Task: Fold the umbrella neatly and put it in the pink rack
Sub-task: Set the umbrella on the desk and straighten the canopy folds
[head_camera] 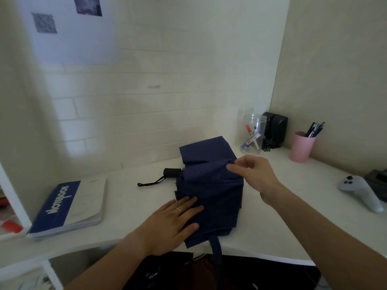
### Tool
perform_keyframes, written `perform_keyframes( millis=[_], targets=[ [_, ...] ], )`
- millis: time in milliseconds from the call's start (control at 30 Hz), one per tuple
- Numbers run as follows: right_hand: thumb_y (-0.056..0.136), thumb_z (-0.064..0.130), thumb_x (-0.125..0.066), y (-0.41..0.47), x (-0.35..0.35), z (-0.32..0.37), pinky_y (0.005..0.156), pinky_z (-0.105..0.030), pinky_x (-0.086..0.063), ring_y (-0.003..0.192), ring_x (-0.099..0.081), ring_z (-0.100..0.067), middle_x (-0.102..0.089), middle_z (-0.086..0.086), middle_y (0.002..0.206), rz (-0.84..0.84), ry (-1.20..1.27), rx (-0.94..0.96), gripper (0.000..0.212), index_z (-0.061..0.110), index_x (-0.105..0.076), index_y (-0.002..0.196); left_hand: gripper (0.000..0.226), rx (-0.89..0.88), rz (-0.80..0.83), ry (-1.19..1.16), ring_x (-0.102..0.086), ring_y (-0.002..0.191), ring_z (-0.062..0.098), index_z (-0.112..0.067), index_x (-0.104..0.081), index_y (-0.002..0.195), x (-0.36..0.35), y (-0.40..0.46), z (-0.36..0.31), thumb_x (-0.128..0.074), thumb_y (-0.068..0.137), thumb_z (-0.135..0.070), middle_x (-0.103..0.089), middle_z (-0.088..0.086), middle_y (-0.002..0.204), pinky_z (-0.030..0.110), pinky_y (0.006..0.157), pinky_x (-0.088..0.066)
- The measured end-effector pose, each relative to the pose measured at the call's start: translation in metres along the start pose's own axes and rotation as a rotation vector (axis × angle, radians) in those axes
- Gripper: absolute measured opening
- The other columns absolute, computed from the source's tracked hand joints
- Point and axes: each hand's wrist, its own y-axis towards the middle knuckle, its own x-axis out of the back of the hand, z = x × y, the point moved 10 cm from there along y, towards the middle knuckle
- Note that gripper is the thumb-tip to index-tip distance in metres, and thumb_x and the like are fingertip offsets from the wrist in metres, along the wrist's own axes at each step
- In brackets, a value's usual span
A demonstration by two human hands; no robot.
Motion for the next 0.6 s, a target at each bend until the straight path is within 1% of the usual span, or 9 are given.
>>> perform_keyframes(
  millis=[67,133,200,300,333,400,467,533,600],
  targets=[
    [0.085,0.017,-0.079,-0.002,0.002,0.017,0.058,-0.014,-0.046,0.068,-0.063,-0.004,-0.07,-0.004,0.088,0.063,0.17,0.044,0.022,0.0,-0.069,0.094,0.058,-0.006,-0.014,0.01,0.006,0.155,0.002,-0.041,-0.009,0.161,0.002,-0.001,-0.001,-0.016,0.107,-0.059,0.001,-0.013,0.171,0.027,0.126,0.004],
    [0.088,0.012,-0.074,-0.008,-0.001,0.033,0.053,-0.014,-0.041,0.061,-0.057,-0.001,-0.065,-0.001,0.083,0.167,0.261,0.095,0.019,-0.002,-0.063,0.095,0.059,-0.006,-0.005,0.019,0.006,0.155,0.001,-0.041,-0.008,0.161,0.003,-0.001,-0.001,-0.014,0.106,-0.06,0.001,-0.014,0.171,0.028,0.127,0.003],
    [0.089,0.01,-0.073,-0.016,-0.005,0.038,0.053,-0.015,-0.038,0.061,-0.052,-0.006,-0.063,0.0,0.078,0.251,0.229,0.117,0.015,0.004,-0.06,0.09,0.059,0.002,0.009,0.009,0.007,0.155,0.001,-0.042,-0.008,0.161,0.002,0.0,0.0,-0.013,0.105,-0.061,0.002,-0.015,0.171,0.029,0.127,0.001],
    [0.087,0.005,-0.074,-0.026,0.0,0.036,0.059,-0.011,-0.04,0.061,-0.052,-0.007,-0.065,-0.006,0.073,0.242,0.119,0.144,0.015,0.009,-0.06,0.09,0.061,0.003,-0.011,0.007,0.002,0.156,0.003,-0.042,-0.01,0.161,0.002,0.0,0.0,-0.011,0.104,-0.062,-0.004,-0.014,0.171,0.03,0.127,-0.002],
    [0.087,0.002,-0.074,-0.031,0.003,0.036,0.061,-0.011,-0.041,0.062,-0.053,-0.007,-0.063,-0.011,0.071,0.232,0.082,0.177,0.017,0.01,-0.062,0.095,0.061,0.0,-0.024,0.015,-0.003,0.156,0.006,-0.041,-0.013,0.161,0.001,0.0,0.001,-0.012,0.104,-0.062,-0.01,-0.013,0.17,0.031,0.127,-0.004],
    [0.085,-0.005,-0.072,-0.045,0.004,0.033,0.063,-0.013,-0.042,0.065,-0.055,-0.011,-0.064,-0.022,0.076,0.249,0.002,0.266,0.033,0.019,-0.068,0.108,0.06,-0.014,-0.067,0.022,-0.019,0.154,0.012,-0.036,-0.028,0.158,0.003,-0.001,0.001,-0.015,0.105,-0.06,-0.029,-0.009,0.165,0.034,0.127,-0.012],
    [0.085,-0.009,-0.07,-0.061,-0.002,0.022,0.065,-0.022,-0.044,0.076,-0.062,-0.017,-0.069,-0.016,0.086,0.291,-0.087,0.332,0.048,0.025,-0.07,0.119,0.058,-0.025,-0.108,0.001,-0.036,0.145,0.016,-0.032,-0.044,0.149,0.007,-0.002,-0.001,-0.018,0.106,-0.06,-0.047,-0.006,0.154,0.034,0.123,-0.022],
    [0.084,-0.011,-0.069,-0.072,-0.005,0.005,0.069,-0.028,-0.045,0.081,-0.064,-0.012,-0.073,0.002,0.09,0.291,-0.144,0.333,0.051,0.028,-0.074,0.118,0.053,-0.044,-0.187,-0.048,-0.045,0.135,0.015,-0.032,-0.053,0.142,0.016,-0.005,-0.005,-0.027,0.106,-0.06,-0.055,-0.004,0.145,0.03,0.118,-0.03],
    [0.084,-0.009,-0.07,-0.077,-0.004,-0.014,0.073,-0.029,-0.047,0.077,-0.063,-0.003,-0.074,0.004,0.092,0.277,-0.129,0.238,0.047,0.029,-0.077,0.112,0.047,0.019,-0.297,-0.163,-0.048,0.127,0.008,-0.035,-0.057,0.136,0.029,-0.011,-0.001,-0.047,0.099,-0.061,-0.055,-0.01,0.139,0.02,0.108,-0.036]
  ],
)
